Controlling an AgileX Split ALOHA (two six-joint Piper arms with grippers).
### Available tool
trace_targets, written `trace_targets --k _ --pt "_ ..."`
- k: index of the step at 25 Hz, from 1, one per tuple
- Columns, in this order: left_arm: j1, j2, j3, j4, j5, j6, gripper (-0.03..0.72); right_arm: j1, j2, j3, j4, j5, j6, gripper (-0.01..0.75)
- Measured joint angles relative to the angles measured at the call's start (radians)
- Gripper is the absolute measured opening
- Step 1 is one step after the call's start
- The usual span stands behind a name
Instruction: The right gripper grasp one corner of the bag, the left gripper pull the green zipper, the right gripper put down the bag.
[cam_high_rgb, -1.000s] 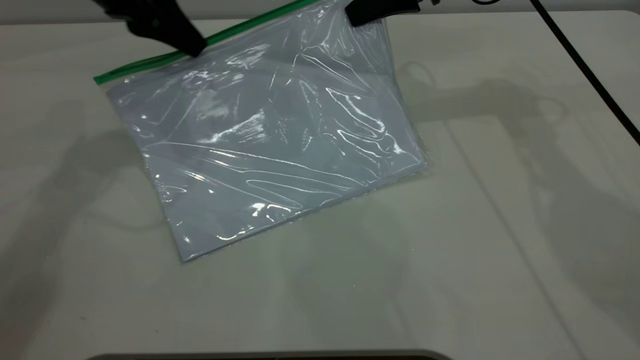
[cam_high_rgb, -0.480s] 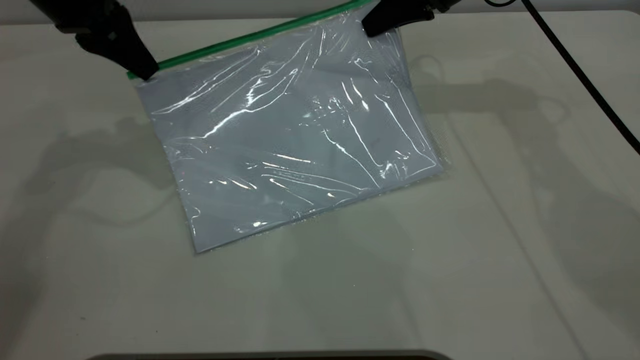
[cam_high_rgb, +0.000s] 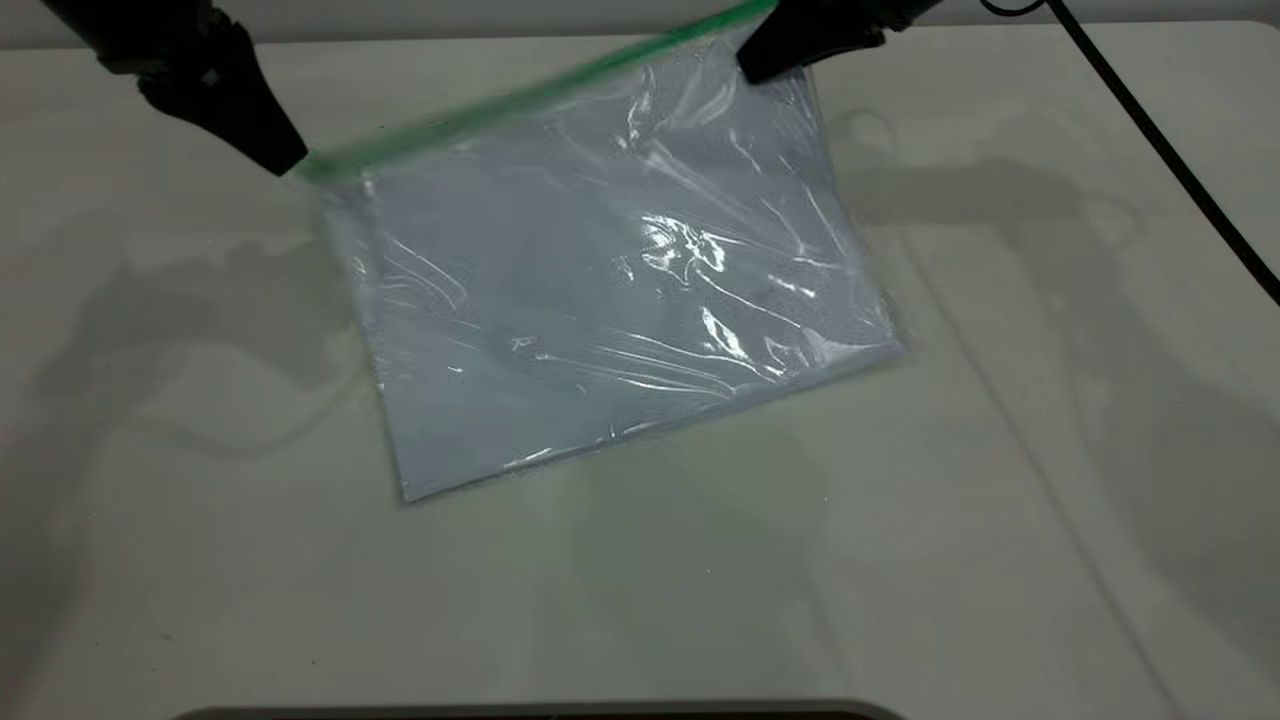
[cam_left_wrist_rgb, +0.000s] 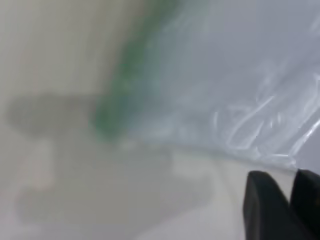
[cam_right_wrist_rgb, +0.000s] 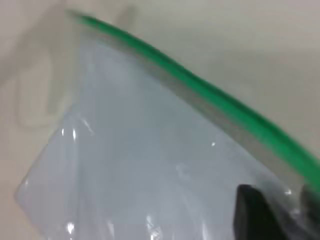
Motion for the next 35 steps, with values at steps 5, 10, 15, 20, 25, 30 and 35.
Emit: trace_targets --k 5,10,15,20,25,30,35 --pt "0.001 0.000 0.000 0.003 0.009 -0.093 0.438 -0.008 0.000 0.000 -0.091 0.014 0.154 0.503" --pt "0.001 -0.023 -0.007 0.048 0.010 -0.261 0.569 -0.012 -0.003 -0.044 -0.233 0.009 0.313 0.592" --pt "0.001 -0.124 -0.050 0.187 0.027 -0.493 0.583 -0.023 -0.062 -0.161 -0.449 0.081 0.490 0.584" --pt "0.001 -0.267 -0.080 0.314 0.063 -0.719 0.586 -0.031 -0.117 -0.298 -0.566 0.231 0.624 0.578" --pt "0.001 -0.420 -0.080 0.402 0.123 -0.853 0.586 -0.033 -0.164 -0.329 -0.612 0.249 0.762 0.578" --pt "0.001 -0.557 -0.080 0.504 0.261 -0.960 0.586 -0.033 -0.280 -0.322 -0.659 0.256 0.844 0.578" --pt "0.001 -0.675 -0.080 0.602 0.394 -1.036 0.586 -0.030 -0.496 -0.264 -0.660 0.256 0.863 0.578"
